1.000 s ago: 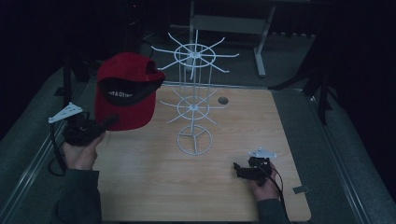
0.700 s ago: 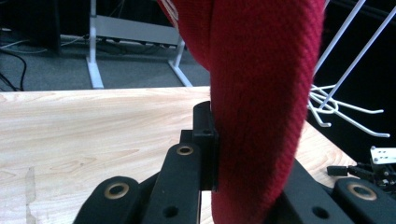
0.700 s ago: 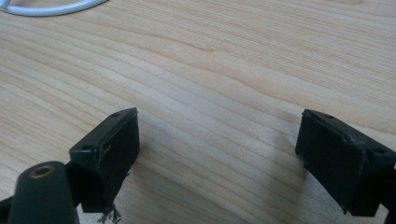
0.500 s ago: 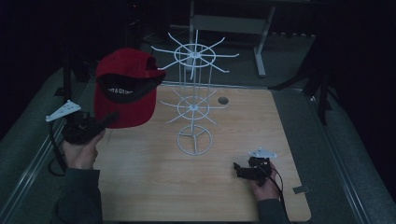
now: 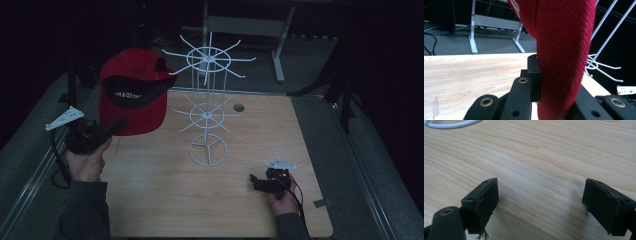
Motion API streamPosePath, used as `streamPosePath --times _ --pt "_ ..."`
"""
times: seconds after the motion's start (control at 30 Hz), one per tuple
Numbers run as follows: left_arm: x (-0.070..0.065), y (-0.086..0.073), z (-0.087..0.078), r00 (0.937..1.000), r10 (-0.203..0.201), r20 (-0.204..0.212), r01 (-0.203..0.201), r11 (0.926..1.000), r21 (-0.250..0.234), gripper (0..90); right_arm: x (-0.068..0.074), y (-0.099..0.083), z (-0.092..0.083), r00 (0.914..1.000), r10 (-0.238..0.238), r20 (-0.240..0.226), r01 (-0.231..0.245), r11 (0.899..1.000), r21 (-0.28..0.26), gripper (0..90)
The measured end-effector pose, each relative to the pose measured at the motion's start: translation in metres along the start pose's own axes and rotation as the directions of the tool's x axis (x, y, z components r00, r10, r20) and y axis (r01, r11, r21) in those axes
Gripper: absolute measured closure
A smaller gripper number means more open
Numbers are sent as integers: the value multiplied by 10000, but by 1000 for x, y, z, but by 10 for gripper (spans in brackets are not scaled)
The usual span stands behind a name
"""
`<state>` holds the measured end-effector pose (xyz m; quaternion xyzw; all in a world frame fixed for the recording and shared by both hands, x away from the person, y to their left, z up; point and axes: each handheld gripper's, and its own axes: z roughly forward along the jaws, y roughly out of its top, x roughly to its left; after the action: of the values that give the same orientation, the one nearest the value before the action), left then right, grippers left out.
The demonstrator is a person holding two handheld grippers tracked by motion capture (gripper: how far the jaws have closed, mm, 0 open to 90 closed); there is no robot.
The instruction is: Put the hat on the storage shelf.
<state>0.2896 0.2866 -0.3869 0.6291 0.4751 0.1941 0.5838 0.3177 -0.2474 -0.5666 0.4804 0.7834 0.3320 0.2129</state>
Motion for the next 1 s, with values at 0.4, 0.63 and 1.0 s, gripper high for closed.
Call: streamPosePath --times 0.4,0.63,1.0 --pt "-2 2 2 9999 -99 140 100 9999 -114 853 0 0 0 10000 -1 -1 1 10000 -2 134" --pt "-3 2 3 9998 -182 109 185 9995 -270 853 0 0 0 10000 -3 -2 3 10000 3 134" --pt "-7 7 3 9996 -244 141 252 9983 -529 854 0 0 0 10000 -1 1 1 10000 0 134"
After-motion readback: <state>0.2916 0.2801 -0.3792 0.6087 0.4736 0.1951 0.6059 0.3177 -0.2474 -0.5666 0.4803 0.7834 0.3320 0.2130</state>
